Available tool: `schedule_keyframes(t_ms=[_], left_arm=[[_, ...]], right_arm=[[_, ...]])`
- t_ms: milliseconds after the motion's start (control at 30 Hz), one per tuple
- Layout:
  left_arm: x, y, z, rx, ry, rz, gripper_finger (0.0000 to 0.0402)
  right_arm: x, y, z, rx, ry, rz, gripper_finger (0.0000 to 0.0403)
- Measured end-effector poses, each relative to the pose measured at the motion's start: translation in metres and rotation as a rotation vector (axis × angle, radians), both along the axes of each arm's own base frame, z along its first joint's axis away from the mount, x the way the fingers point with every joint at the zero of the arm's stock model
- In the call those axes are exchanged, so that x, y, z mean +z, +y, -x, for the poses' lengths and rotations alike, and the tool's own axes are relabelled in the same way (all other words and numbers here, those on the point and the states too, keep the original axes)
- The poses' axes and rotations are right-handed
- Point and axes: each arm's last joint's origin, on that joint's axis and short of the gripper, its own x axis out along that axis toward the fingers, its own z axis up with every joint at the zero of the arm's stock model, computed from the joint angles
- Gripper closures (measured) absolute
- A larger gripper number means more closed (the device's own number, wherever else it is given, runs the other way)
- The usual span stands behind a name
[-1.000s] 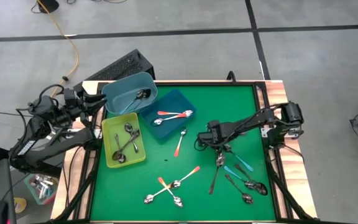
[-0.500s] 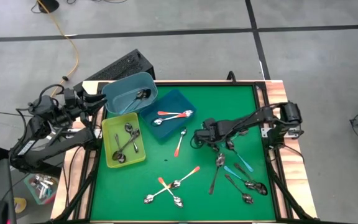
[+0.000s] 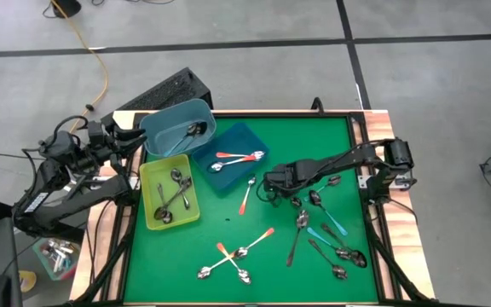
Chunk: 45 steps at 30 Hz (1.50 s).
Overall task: Sort silverware by color (type)
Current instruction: Put the blue spoon into the light blue bin
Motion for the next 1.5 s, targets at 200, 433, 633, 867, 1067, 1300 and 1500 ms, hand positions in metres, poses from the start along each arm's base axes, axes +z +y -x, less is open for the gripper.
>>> schedule_keyframes(t_ms=[200,433,633,867,1067,1300,1500], left_arm=[[0.0,0.0,0.0,0.0,0.002,0.001,0.028],[0.0,0.0,0.0,0.0,0.003,0.001,0.028],[0.0,0.0,0.0,0.0,0.003,0.001,0.028],[0.0,0.0,0.0,0.0,0.004,0.001,0.028],[0.0,0.001,0.0,0.02,0.003,0.002,0.028],[0.0,0.001,0.0,0.026,0.004,-0.001,0.028],[0.0,0.001,0.0,0.026,0.004,-0.001,0.028]], right_arm=[[-0.003,-0.001,0.001,0.119,0.015,-0.132,0.023],[-0.003,-0.018,0.003,0.09,0.031,-0.129,0.0161],[-0.003,-0.026,0.005,0.113,0.038,-0.137,0.0177],[-0.017,-0.023,0.002,0.125,0.086,-0.152,0.0196],[-0.027,-0.024,0.002,0.111,0.152,-0.156,0.0211],[-0.028,-0.024,0.006,0.094,0.189,-0.149,0.0325],[-0.028,-0.025,0.005,0.093,0.181,-0.153,0.039]])
